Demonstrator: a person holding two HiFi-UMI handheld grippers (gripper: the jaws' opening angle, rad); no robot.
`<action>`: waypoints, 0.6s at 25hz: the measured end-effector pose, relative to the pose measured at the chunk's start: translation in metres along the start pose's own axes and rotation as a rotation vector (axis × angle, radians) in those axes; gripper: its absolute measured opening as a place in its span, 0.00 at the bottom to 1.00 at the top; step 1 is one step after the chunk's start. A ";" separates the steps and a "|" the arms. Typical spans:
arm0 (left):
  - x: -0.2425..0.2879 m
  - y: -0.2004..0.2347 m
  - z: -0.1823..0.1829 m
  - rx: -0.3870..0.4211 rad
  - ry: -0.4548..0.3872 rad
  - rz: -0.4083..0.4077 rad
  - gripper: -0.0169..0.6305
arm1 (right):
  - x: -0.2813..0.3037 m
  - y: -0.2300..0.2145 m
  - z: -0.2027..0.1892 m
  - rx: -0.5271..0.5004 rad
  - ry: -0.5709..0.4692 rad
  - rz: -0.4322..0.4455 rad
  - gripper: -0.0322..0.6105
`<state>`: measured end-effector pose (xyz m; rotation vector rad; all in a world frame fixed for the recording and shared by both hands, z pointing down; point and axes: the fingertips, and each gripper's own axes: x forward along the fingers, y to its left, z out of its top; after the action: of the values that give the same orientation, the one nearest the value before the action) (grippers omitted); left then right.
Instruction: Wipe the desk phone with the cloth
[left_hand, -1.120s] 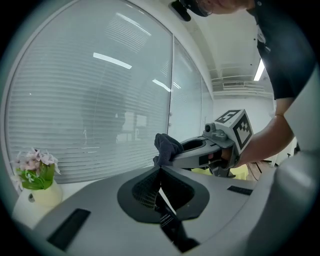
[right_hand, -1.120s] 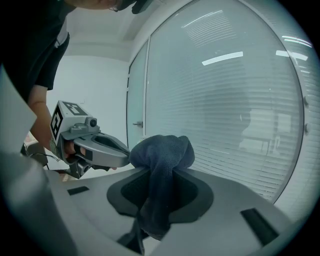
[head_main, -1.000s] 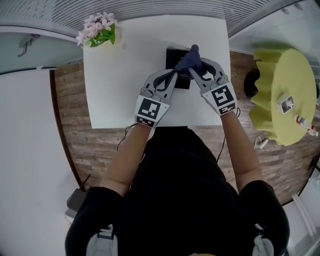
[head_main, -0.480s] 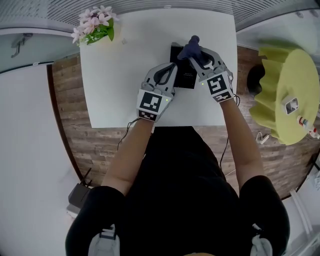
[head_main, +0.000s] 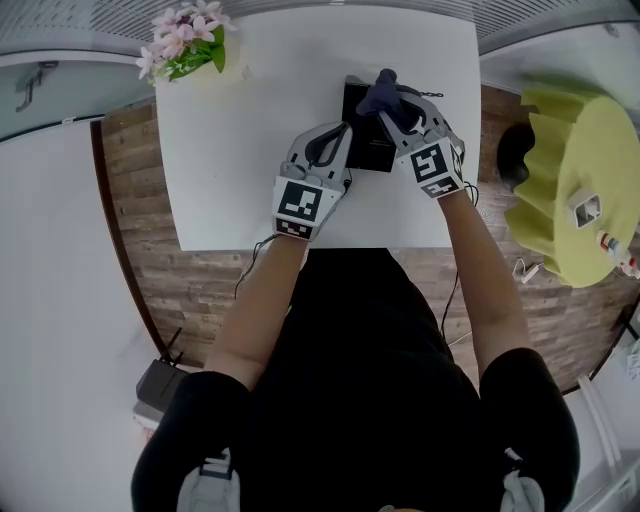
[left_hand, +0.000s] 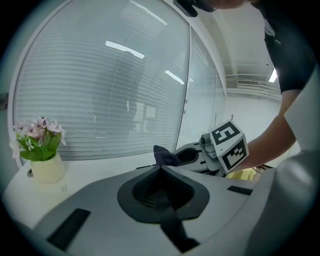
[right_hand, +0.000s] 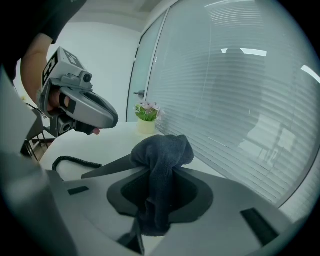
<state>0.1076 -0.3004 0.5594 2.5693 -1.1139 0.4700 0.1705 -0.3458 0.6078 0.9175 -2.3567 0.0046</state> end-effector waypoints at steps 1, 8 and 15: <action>0.000 -0.001 -0.002 -0.002 0.002 0.001 0.04 | 0.000 0.001 -0.001 0.000 -0.002 0.002 0.22; 0.003 -0.004 -0.013 -0.009 0.012 0.007 0.04 | -0.004 0.017 -0.009 -0.011 0.005 0.030 0.22; 0.007 -0.012 -0.025 -0.012 0.021 0.013 0.04 | -0.012 0.039 -0.020 -0.025 0.010 0.062 0.22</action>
<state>0.1167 -0.2867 0.5830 2.5422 -1.1240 0.4909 0.1646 -0.3046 0.6259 0.8303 -2.3694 0.0044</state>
